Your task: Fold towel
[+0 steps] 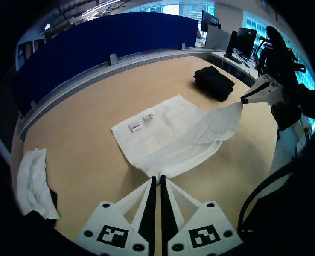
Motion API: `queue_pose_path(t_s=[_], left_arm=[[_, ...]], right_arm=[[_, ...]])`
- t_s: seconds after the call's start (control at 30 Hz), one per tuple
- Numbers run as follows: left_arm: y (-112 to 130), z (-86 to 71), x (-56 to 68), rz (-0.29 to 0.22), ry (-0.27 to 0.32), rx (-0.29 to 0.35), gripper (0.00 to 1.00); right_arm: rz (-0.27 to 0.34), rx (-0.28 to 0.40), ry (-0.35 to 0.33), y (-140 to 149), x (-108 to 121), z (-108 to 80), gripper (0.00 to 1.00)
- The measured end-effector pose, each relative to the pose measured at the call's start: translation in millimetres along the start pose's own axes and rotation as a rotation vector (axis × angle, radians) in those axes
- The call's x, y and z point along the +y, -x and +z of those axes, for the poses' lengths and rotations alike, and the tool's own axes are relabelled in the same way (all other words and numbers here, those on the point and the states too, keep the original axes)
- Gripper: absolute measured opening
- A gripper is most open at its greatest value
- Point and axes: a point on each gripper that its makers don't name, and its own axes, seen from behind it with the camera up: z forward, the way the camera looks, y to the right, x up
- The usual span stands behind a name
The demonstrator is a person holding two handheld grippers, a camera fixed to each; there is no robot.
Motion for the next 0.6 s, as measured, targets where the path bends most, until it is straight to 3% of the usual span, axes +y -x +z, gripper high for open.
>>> queue_pose_path(t_s=[0.6], left_arm=[[6,7.2,7.1,-0.007,0.007,-0.005,0.07]], right_arm=[[0.016,-0.013,-0.008,12,-2,7.9,0.05]])
